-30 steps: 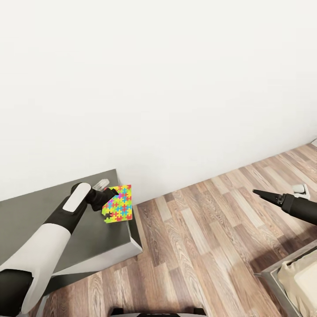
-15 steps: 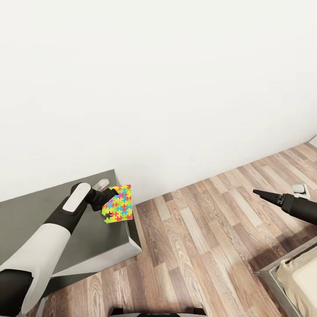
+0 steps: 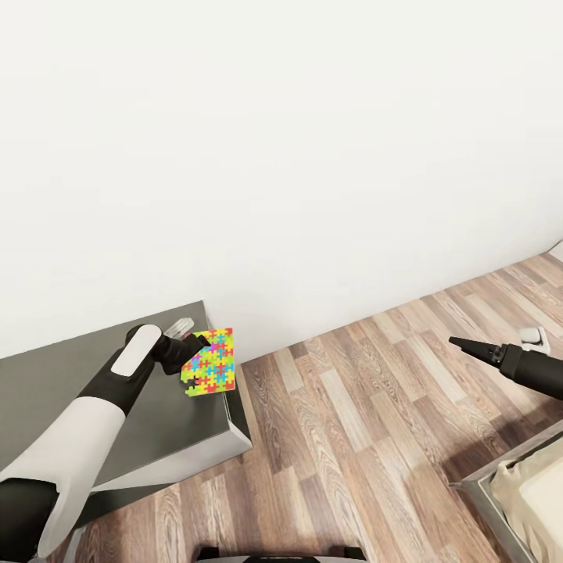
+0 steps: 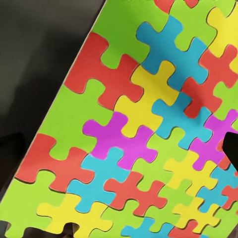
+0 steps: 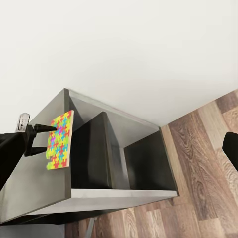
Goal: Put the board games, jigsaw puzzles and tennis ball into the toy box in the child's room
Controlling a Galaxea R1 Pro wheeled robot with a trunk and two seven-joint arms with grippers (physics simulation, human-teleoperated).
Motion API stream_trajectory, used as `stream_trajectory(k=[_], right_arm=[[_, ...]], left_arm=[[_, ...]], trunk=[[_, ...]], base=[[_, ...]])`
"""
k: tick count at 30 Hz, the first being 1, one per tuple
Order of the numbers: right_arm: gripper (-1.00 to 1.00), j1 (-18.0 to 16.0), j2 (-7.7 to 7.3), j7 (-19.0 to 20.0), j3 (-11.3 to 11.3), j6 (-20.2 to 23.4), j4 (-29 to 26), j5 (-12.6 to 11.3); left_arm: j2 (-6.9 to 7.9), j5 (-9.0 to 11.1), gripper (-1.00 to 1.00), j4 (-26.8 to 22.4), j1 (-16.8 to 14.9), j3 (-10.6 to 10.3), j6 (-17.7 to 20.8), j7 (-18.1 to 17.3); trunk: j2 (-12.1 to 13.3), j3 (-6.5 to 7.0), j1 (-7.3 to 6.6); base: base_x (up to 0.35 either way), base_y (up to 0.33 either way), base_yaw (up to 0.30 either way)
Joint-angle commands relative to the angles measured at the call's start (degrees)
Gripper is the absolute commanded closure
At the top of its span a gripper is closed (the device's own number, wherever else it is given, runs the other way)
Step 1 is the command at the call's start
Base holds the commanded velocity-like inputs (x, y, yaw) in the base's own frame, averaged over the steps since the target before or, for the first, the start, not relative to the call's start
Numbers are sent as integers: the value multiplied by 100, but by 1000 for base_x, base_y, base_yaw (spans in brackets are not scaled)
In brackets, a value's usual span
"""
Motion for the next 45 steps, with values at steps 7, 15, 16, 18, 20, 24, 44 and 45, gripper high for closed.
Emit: stream_trajectory(k=[7, 15, 16, 18, 20, 24, 44, 45], right_arm=[[-100, -3, 52, 43, 7, 24, 6, 42], [-100, 7, 105, 41, 30, 24, 8, 48], [-100, 8, 109, 41, 31, 24, 8, 48], [-100, 9, 112, 41, 35, 24, 10, 49], [-100, 10, 117, 41, 43, 24, 13, 50], [-100, 11, 123, 41, 59, 24, 23, 57], [-100, -1265, 1189, -92, 1144, 24, 2191, 196], [-100, -1265, 1189, -92, 1144, 24, 2191, 196]], left_arm=[[33, 61, -100, -11, 20, -7, -5, 52], [346, 182, -100, -286, 322, 497, 21, 45], [406, 212, -100, -408, 425, 633, 44, 44], [470, 236, -100, -543, 536, 775, 79, 42], [594, 270, -100, -832, 761, 1070, 172, 36], [727, 302, -100, -1208, 1037, 1491, 290, 16], [435, 357, -100, -4097, 2404, 1645, 515, 29], [435, 357, -100, -4097, 2404, 1645, 515, 29]], trunk=[[-10, -9, 3], [-10, -9, 3], [-10, -9, 3], [-10, -9, 3], [-10, -9, 3], [-10, -9, 3], [-10, -9, 3], [-10, -9, 3]], base=[[0, 0, 0], [0, 0, 0], [0, 0, 0], [0, 0, 0], [0, 0, 0], [0, 0, 0], [0, 0, 0], [0, 0, 0]])
